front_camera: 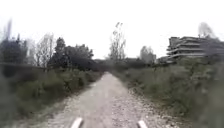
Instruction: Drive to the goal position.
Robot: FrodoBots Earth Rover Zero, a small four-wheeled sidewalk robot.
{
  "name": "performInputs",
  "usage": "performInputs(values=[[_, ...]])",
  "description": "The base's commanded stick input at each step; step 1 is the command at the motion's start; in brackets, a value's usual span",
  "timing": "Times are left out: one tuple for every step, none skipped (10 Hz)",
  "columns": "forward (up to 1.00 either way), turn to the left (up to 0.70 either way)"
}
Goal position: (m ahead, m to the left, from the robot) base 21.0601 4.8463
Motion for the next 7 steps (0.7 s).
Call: performInputs(values=[[0.7, 0.0], [0.7, 0.0], [0.7, 0.0], [0.7, 0.0], [0.7, 0.0], [0.7, 0.0], [0.7, 0.0]])
